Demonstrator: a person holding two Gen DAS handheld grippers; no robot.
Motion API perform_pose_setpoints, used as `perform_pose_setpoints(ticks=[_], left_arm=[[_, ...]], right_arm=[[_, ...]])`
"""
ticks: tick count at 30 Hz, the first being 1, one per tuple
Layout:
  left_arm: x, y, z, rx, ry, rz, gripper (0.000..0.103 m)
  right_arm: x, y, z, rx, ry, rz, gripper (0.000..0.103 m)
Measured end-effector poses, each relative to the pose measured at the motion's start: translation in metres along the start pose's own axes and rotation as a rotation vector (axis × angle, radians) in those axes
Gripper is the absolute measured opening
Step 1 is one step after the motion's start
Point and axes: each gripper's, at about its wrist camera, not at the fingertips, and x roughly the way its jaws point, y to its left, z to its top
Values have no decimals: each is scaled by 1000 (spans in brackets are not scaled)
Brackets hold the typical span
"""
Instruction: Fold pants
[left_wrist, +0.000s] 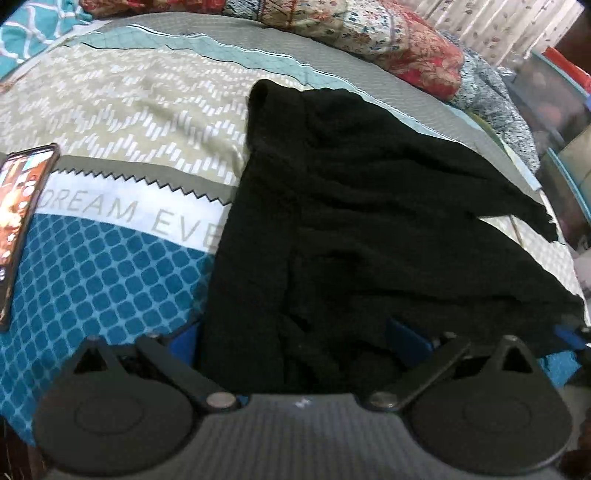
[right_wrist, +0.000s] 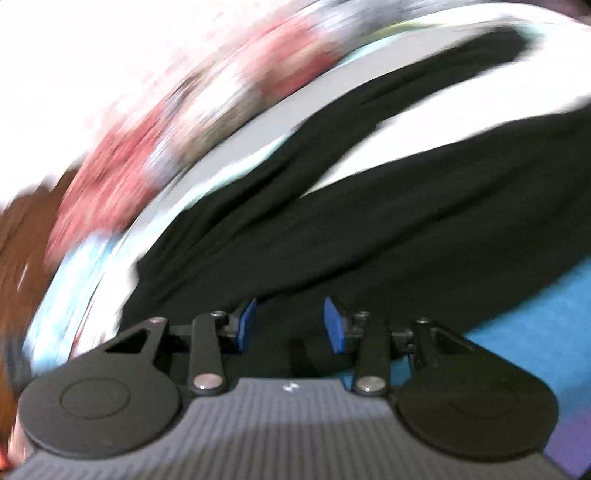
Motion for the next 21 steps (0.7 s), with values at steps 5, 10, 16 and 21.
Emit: perform_pose_setpoints(ticks=[5, 10, 16, 21], left_arm=[[-10, 7, 6, -97, 10, 57, 22], [-34, 20, 15, -213, -14, 71, 14], [-54, 21, 26, -254, -50, 114, 12], [-62, 13, 34, -257, -67, 134, 11]], right_arm=[[-68, -100, 34, 163, -299, -301, 45], [-82, -180, 60, 323, -444, -486, 51], [-65, -221, 86, 402, -460, -485, 56], [-43, -220, 119, 235, -326, -535, 7]])
